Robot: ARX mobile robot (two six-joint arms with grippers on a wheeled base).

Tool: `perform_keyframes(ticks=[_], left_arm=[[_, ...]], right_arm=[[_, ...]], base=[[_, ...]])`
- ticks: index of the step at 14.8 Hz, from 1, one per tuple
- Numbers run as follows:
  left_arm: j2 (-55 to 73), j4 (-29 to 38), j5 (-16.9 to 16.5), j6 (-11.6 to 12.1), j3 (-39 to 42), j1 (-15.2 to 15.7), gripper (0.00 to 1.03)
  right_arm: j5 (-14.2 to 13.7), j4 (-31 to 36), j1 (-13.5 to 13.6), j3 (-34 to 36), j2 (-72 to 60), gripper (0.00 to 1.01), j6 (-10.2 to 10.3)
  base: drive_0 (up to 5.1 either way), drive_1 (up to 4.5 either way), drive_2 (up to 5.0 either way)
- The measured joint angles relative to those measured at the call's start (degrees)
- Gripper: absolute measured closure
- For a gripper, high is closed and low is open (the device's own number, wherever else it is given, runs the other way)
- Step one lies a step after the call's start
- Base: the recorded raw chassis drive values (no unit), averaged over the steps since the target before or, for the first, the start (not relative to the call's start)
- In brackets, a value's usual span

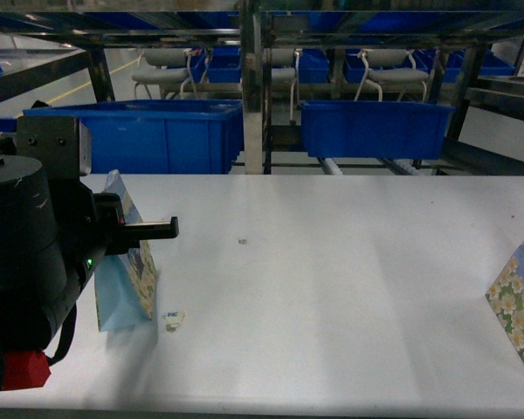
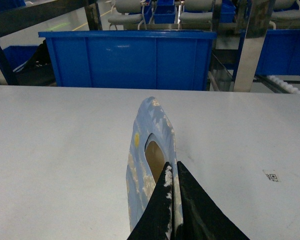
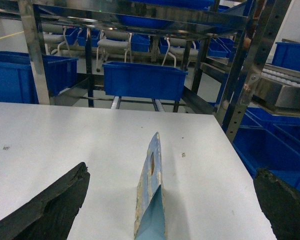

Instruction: Move flower gift bag to table near conveyor

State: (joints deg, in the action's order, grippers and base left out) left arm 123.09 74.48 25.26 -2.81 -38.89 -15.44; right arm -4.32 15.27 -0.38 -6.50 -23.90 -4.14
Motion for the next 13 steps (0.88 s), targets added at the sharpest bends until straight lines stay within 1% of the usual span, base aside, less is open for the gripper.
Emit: perform_keyframes(ticks=[3,4,5,7,8,9,12,13], left_arm=[[1.07,0.20,-0.44,-1.68,1.60,-1.64,1.00],[1.29,-0.50,-1.05,-1.75,2.64,-2.27,0.86],[1.79,-0.79,-2.03,-1.73,3.69,-2.58,0.77],[1.95,-1.01,-2.99,-1.73,5.22,-2.69,0.57],[1.09,-1.03,-3.15,-1.73,5.66,-2.34,0.48],[-0.83,-1.07,-3.76,-1.73,5.99,-1.57,0.37],[-6.01,-0.72,-5.66,-1.44,6.01,0.57,0.10],[-7.50,-0.76,-6.69,-1.25,6.01,1.29,0.03]], right_arm=[[0.00,0.00,0.00,0.00,0.00,0.03,0.00],[0.00,0.02,0.00,0.00,0.02,0.03,0.00],[0.00,0.02,0.00,0.00,0.00,0.03,0.00],[0.00,0.02,0.00,0.00,0.00,0.03,0.00],[0.00,0.00,0.00,0.00,0.00,0.03,0.00],[0.00,0.00,0.00,0.00,0.00,0.03,0.00],[0.00,0.02,0.00,0.00,0.00,0.03,0.00],[0.00,0.00,0.00,0.00,0.00,0.03,0.00]], base=[[0.0,0.00,0.0],[0.0,0.00,0.0],[0.0,0.00,0.0],[0.0,0.00,0.0],[0.0,0.00,0.0],[0.0,0.00,0.0],[0.0,0.00,0.0],[0.0,0.00,0.0]])
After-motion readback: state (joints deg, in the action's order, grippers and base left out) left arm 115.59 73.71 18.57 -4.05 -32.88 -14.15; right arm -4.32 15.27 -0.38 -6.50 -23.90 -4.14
